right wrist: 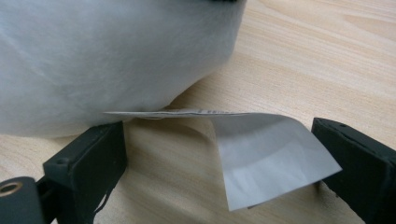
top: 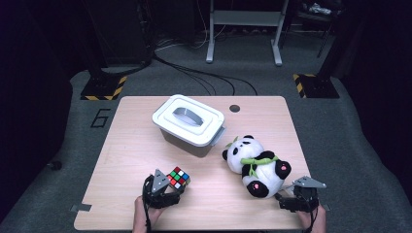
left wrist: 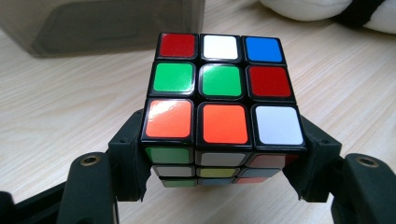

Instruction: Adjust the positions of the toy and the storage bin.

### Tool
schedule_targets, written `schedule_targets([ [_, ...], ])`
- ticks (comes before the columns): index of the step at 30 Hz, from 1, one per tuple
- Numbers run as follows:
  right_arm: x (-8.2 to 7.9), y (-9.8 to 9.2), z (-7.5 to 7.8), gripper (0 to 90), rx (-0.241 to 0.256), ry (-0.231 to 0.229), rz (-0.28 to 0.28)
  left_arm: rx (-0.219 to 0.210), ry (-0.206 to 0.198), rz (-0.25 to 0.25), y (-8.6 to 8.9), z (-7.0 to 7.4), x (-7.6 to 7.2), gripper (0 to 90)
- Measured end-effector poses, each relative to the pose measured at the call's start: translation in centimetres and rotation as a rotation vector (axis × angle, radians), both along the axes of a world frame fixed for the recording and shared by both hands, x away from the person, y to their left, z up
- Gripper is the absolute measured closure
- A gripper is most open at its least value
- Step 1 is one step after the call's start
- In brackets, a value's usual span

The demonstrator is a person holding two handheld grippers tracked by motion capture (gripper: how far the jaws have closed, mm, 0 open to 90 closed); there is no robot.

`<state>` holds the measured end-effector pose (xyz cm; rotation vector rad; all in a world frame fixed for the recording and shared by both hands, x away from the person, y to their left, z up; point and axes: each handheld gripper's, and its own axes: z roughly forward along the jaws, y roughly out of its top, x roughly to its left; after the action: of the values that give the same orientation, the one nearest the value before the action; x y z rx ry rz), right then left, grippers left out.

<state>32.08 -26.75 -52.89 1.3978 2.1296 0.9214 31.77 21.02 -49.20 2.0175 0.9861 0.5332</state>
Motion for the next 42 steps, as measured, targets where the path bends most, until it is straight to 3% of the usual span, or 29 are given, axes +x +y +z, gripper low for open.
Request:
schedule_targets([
  [24, 0.0, 0.0, 0.0, 4.5, 0.0, 0.0, -0.002, 0.028, -0.034, 0.136, 5.4, 1.1, 1.1, 34.2],
  [28, 0.0, 0.0, 0.0, 4.5, 0.0, 0.001, -0.002, 0.026, -0.025, 0.163, 6.2, 0.8, 1.5, 34.2],
  [31, 0.0, 0.0, 0.0, 4.5, 0.0, 0.0, -0.002, 0.0, -0.013, 0.181, 6.8, 0.8, 1.7, 34.2],
  [42, 0.0, 0.0, 0.0, 4.5, 0.001, 0.0, -0.003, -0.021, -0.026, 0.24, 9.2, 1.3, 2.3, 34.2],
])
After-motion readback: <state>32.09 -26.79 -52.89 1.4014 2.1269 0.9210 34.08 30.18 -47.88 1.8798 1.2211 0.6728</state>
